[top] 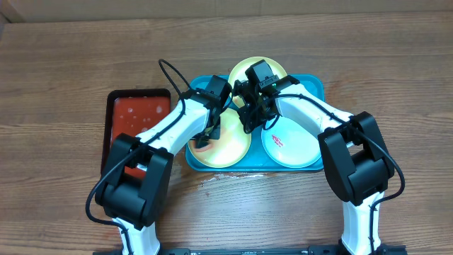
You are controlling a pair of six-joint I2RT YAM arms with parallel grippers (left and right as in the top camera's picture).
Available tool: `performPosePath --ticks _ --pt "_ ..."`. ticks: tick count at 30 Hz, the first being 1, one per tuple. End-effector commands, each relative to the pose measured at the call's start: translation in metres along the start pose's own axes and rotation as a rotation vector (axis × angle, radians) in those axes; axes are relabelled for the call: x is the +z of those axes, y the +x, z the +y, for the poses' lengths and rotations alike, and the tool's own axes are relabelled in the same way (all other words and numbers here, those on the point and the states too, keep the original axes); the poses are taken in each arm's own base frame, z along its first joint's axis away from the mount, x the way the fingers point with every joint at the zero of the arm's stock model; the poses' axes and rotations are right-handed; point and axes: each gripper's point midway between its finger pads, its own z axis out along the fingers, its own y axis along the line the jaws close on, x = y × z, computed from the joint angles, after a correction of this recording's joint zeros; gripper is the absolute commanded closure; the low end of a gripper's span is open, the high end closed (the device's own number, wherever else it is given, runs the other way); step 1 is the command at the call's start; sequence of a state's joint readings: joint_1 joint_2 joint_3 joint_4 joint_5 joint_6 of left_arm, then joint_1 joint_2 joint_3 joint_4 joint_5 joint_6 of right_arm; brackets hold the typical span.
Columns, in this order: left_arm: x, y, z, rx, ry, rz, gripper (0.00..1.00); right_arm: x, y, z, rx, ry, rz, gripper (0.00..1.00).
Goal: Clean dirty plates on tray and stack at the side
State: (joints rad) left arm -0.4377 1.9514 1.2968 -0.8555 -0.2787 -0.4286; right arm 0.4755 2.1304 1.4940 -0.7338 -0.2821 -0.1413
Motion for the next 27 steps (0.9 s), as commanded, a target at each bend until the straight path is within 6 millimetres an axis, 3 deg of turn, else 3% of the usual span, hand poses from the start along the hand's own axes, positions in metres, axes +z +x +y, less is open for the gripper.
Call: performPosePath --ticks 1,8,11,14,16,19,24,27 --pt "-0.023 -0.034 0.029 -0.096 -0.124 -0.111 0.96 0.007 0.005 -0.008 0.013 0.038 0.023 0.96" --pt "-0.095 -0.077 0.021 -0.186 0.091 -0.197 0.96 -0.013 -0.014 -0.002 0.001 0.038 -0.019 0.96" --pt "-0.130 -0.092 0.042 -0.249 0.142 -0.264 0.96 -0.031 -0.026 0.001 -0.015 0.075 -0.050 0.96" --pt "-0.152 -0.099 0.078 -0.335 0.157 -0.313 0.96 -0.055 -0.037 -0.001 -0.036 0.165 -0.077 0.96" --pt "-0.156 -0.099 0.108 -0.400 0.152 -0.317 0.96 -0.074 -0.046 -0.002 -0.055 0.247 -0.104 0.96" --pt "-0.148 -0.089 0.146 -0.483 0.125 -0.270 0.96 -0.109 -0.061 -0.002 -0.092 0.418 -0.166 0.96" --pt "-0.122 -0.068 0.183 -0.575 0.102 -0.150 0.96 -0.174 -0.079 -0.004 -0.139 0.799 -0.271 0.96" --pt "-0.111 -0.059 0.195 -0.605 0.083 -0.109 0.96 -0.205 -0.083 0.003 -0.209 1.011 -0.288 0.96"
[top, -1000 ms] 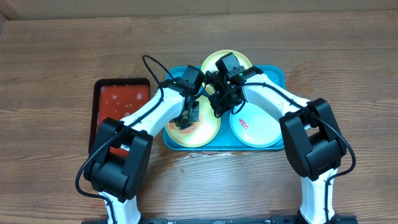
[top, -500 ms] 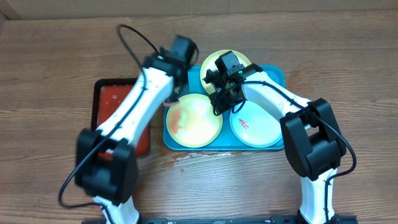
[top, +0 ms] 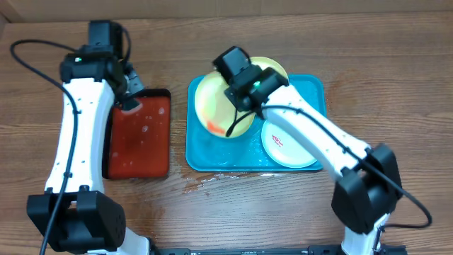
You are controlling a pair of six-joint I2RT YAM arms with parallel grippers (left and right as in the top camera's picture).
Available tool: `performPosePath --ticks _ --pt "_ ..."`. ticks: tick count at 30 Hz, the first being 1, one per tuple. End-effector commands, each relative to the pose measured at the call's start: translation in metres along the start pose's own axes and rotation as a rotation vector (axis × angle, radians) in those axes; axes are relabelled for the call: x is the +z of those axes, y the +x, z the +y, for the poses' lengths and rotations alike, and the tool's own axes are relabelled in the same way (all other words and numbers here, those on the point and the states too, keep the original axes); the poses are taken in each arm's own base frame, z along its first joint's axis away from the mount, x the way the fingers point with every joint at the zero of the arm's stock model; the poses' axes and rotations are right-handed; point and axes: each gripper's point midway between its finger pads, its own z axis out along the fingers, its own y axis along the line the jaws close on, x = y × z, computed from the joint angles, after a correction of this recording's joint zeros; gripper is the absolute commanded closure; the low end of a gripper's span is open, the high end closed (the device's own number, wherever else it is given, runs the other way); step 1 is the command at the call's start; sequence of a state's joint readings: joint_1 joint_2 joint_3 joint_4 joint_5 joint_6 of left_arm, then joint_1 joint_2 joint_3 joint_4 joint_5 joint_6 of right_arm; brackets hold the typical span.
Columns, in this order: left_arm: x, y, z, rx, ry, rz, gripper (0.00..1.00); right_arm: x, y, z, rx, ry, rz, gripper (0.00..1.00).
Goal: Clean dirty plates on tray and stack at the side
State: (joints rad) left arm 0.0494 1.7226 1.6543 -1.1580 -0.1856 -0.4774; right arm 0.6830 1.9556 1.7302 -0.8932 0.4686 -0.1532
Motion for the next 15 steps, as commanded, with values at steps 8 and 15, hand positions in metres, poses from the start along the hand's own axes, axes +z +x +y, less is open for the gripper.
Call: performPosePath --ticks 8,15 --pt "0.013 0.006 0.011 -0.043 -0.007 0.049 0.96 -0.091 -0.040 -0.035 -0.353 0.592 -0.080 0.96" --pt "0.013 0.006 0.011 -0.043 -0.009 0.050 0.96 -0.110 -0.052 -0.019 -0.470 0.649 -0.099 0.96"
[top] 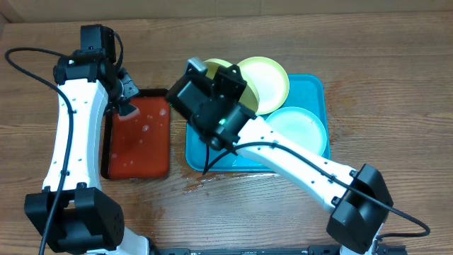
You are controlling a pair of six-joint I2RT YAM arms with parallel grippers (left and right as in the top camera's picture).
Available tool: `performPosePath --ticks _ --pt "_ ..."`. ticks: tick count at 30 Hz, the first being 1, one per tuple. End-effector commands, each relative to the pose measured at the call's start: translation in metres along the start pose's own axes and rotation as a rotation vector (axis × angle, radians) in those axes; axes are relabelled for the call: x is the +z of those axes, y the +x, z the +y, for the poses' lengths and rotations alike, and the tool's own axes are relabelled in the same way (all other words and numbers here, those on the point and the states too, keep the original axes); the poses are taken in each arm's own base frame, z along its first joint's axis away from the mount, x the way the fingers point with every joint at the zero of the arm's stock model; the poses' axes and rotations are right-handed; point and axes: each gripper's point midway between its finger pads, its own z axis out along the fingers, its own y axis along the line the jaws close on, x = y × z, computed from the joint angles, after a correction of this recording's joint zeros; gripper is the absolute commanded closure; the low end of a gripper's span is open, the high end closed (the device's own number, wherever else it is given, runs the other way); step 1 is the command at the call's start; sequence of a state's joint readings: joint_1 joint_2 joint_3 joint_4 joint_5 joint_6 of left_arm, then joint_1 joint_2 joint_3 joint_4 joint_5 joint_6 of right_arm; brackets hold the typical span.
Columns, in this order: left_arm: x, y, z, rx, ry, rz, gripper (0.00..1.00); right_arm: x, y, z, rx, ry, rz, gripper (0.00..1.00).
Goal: Clean dirty plates on tray and stack at the side
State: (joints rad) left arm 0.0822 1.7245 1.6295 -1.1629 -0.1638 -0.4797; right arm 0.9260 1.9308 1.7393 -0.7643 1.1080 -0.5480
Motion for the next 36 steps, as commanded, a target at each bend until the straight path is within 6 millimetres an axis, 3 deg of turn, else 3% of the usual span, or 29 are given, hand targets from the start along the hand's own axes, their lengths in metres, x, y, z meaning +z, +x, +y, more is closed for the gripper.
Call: performPosePath --ticks 1,11,12,16,17,19,22,24,27,30,33,36 --pt "0.004 0.001 0.000 -0.016 -0.002 0.012 0.96 -0.013 -0.002 -0.025 -0.074 0.085 0.009 0.96" --pt "0.004 0.001 0.000 -0.016 -0.002 0.012 0.96 -0.015 -0.008 -0.018 -0.040 0.048 -0.023 0.96" --pt "0.004 0.001 0.000 -0.016 -0.002 0.012 0.96 -0.014 -0.010 -0.011 -0.016 0.009 -0.040 0.96" --pt "0.004 0.001 0.000 -0.015 -0.002 0.013 0.96 -0.011 -0.008 0.060 -0.041 -0.420 -0.125 0.96" --pt "0.004 0.001 0.000 -0.015 -0.003 0.015 0.96 -0.008 -0.003 0.066 -0.048 -0.473 -0.119 0.96" --pt "0.004 0.002 0.000 -0.015 -0.003 0.016 0.96 0.006 0.010 0.055 -0.048 -0.427 -0.061 0.96" --pt "0.004 0.002 0.000 -0.015 -0.001 0.016 0.96 0.015 0.020 0.003 0.066 -0.190 0.013 0.96" --pt "0.004 0.001 -0.001 -0.015 0.001 0.013 0.96 0.015 0.015 -0.018 0.163 -0.155 -0.015 0.96" --pt "0.004 0.001 0.000 -0.015 0.000 0.013 0.96 0.023 0.013 -0.023 0.297 -0.291 -0.071 0.96" --pt "0.004 0.002 0.000 -0.014 -0.002 0.017 0.96 0.046 0.030 -0.017 0.442 -0.478 -0.050 0.96" --pt "0.004 0.002 0.000 -0.014 -0.002 0.018 0.96 0.078 0.070 -0.012 0.677 -0.733 0.042 0.96" --pt "0.004 0.002 0.000 -0.015 -0.001 0.017 0.96 0.103 0.113 -0.021 0.900 -0.902 0.125 0.96"
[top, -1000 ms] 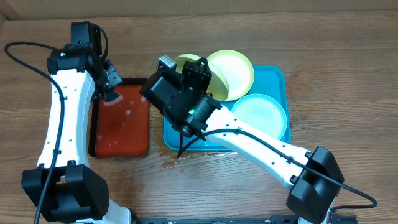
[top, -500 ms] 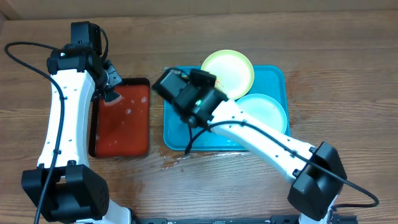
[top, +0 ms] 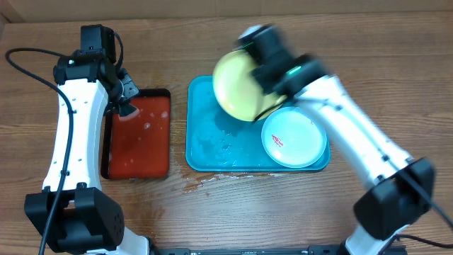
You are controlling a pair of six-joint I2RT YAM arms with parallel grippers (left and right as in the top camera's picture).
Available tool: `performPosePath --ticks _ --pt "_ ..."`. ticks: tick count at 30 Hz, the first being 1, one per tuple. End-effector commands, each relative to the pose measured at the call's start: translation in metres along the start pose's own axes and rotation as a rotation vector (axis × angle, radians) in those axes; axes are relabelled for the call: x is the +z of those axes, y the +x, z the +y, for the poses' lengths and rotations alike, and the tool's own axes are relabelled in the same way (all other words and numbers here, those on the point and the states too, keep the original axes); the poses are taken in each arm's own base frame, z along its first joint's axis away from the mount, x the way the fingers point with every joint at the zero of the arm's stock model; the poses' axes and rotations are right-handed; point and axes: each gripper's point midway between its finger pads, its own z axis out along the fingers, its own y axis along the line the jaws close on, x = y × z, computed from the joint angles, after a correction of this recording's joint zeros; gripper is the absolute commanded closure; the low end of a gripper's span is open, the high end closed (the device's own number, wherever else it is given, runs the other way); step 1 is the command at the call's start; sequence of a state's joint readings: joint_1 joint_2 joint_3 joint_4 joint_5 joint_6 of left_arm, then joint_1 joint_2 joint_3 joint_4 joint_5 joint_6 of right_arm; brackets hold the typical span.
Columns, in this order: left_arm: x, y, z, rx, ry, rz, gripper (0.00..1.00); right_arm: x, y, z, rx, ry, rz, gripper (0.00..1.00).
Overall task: Clean dirty plates on tray and stack at the side
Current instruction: 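Place the yellow plate on the table right of the blue tray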
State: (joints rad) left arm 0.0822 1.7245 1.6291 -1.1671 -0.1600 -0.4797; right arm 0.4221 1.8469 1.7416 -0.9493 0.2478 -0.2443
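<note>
A pale yellow plate (top: 237,88) hangs tilted over the back of the blue tray (top: 209,145), motion-blurred, with my right gripper (top: 267,81) shut on its right edge. A white plate (top: 294,138) with red smears lies flat in the tray's front right. A second yellow plate is hidden behind the held one. My left gripper (top: 127,100) hovers at the back left corner of the dark tray of red liquid (top: 138,138); whether its fingers are open or shut does not show.
Water is spilled on the wooden table (top: 212,183) just in front of the blue tray. The wet floor of the blue tray shows at its left half. Both arm bases stand at the front edge.
My right arm has swung from the tray's back left to its back right. The held yellow plate has gone with it and now covers the second yellow plate. The left arm has not moved.
Both grippers were on the front yellow plate in the blue tray. Then the left gripper was at the red-liquid tray's back corner while the right held that plate tilted above the tray. The plate was then at the back left, and is now at the back middle.
</note>
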Motion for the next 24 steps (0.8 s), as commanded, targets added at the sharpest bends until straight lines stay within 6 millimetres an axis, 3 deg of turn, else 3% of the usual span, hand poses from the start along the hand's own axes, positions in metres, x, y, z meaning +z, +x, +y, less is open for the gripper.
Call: performPosePath --ticks 1,3,6,11,17,24 --pt "0.004 0.000 0.000 -0.015 -0.002 0.010 0.96 -0.001 0.015 -0.040 0.386 -0.327 -0.012 0.96" --pt "0.004 0.000 0.000 -0.015 -0.002 0.011 0.96 0.011 0.041 -0.082 0.541 -0.336 0.025 0.96" --pt "0.004 0.000 0.000 -0.015 -0.001 0.011 0.96 0.031 0.096 -0.146 0.816 -0.255 0.103 0.96" --pt "0.004 0.000 0.000 -0.016 -0.001 0.009 0.96 0.061 0.181 -0.206 1.117 -0.171 0.212 0.96" --pt "0.004 0.000 -0.001 -0.016 0.000 0.008 0.96 0.091 0.251 -0.236 1.321 -0.127 0.296 0.96" --pt "0.004 -0.001 -0.001 -0.017 0.002 0.004 0.96 0.100 0.276 -0.242 1.336 -0.089 0.338 0.96"
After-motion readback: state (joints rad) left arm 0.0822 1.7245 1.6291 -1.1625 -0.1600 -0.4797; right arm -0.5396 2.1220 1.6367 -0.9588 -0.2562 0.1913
